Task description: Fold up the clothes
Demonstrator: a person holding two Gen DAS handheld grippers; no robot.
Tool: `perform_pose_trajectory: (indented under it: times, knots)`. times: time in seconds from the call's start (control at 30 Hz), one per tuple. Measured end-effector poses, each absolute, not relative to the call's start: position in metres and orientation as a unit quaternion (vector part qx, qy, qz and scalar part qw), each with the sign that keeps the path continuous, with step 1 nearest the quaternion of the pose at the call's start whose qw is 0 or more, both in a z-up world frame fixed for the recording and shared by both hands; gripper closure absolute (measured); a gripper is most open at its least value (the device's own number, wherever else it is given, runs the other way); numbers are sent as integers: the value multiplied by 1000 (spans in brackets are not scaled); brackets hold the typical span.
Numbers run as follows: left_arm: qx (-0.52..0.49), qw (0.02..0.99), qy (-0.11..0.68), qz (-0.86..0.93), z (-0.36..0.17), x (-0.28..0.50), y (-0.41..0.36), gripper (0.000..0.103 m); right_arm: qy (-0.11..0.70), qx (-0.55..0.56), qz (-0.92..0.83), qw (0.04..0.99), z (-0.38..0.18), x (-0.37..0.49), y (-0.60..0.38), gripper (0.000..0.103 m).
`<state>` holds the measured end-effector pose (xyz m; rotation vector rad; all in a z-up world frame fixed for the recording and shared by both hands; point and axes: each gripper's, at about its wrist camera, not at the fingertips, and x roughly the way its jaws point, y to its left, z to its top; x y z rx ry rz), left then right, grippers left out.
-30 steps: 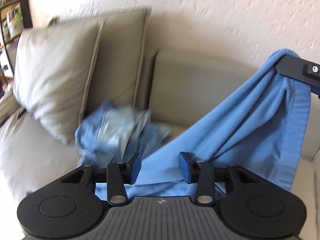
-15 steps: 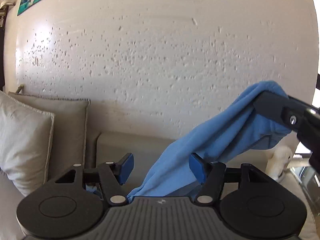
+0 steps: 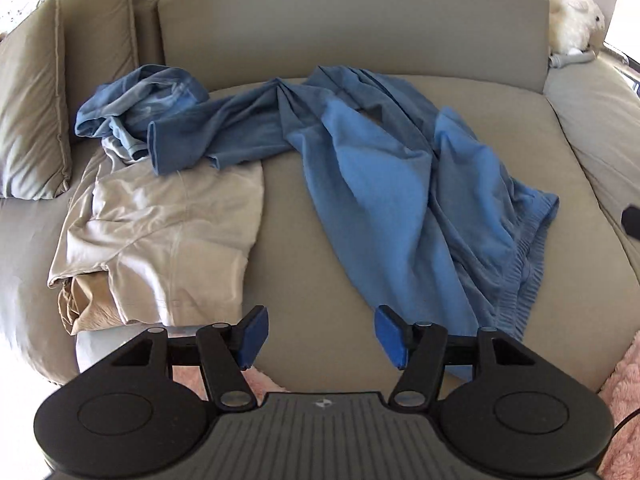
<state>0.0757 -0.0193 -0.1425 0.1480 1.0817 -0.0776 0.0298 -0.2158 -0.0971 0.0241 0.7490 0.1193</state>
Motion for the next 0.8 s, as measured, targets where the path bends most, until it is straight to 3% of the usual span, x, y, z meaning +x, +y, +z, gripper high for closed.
perform_pose_trajectory:
  times: [0.17, 0.5, 0.6, 0.8]
  knots:
    - [17, 833, 552, -24, -168, 78, -41, 42, 397, 30, 32, 917, -129, 49, -265, 54]
    - [-55, 809, 586, 20, -204, 74, -59, 49, 439, 57, 49, 895, -190, 79, -312, 51]
    - [-50, 809, 585, 18, -210, 81, -68, 49, 446, 46, 50, 893, -203, 100, -311, 44]
    - [-36, 820, 571, 17, -210, 97, -82, 49, 462, 14, 61, 885, -226, 140, -303, 44]
